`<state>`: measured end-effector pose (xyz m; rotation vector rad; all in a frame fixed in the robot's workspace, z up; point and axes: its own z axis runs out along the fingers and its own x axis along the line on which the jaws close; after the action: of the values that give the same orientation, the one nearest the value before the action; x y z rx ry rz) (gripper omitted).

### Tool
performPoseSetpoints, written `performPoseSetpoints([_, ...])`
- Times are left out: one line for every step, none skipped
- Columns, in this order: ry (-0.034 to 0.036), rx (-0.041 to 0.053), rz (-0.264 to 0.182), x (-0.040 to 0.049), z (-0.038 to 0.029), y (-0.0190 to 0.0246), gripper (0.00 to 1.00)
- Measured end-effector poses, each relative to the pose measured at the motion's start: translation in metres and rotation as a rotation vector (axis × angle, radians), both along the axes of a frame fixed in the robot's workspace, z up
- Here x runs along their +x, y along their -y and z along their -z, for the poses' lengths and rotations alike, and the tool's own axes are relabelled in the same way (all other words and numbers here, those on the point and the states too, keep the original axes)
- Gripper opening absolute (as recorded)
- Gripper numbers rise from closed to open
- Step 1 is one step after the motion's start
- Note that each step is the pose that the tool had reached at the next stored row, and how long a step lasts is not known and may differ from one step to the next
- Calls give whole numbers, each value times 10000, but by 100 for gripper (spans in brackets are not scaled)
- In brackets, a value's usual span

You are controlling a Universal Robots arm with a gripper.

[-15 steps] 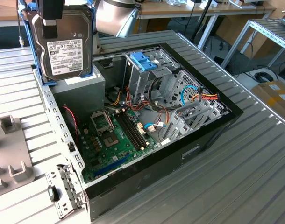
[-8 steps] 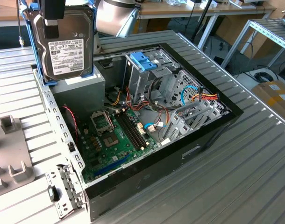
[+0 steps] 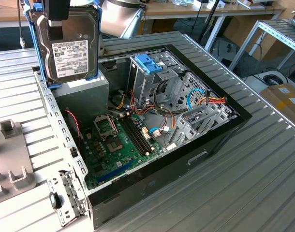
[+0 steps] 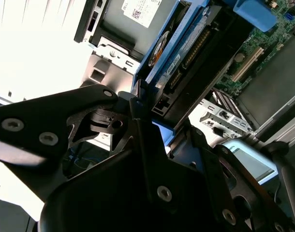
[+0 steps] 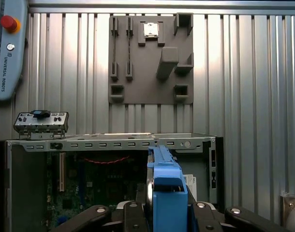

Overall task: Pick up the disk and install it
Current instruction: 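Pick up the disk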

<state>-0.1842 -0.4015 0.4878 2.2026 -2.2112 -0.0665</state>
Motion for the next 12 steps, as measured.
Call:
performPoseSetpoints([0,0,0,2,0,0,37])
performPoseSetpoints([0,0,-1,5,1,0,37])
performPoseSetpoints([0,0,0,7,1,0,37])
performPoseSetpoints([1,1,0,10,2,0,37])
performPoseSetpoints([1,1,0,12,2,0,37])
performPoseSetpoints([0,0,0,16,2,0,37])
performPoseSetpoints([0,0,0,18,2,0,37])
performPoseSetpoints([0,0,0,20,2,0,37])
performPoseSetpoints([0,0,0,24,3,0,37])
performPoseSetpoints([-1,0,-1,27,3,0,37])
performPoseSetpoints([0,0,-1,29,3,0,37])
performPoseSetpoints([0,0,-1,34,3,0,37])
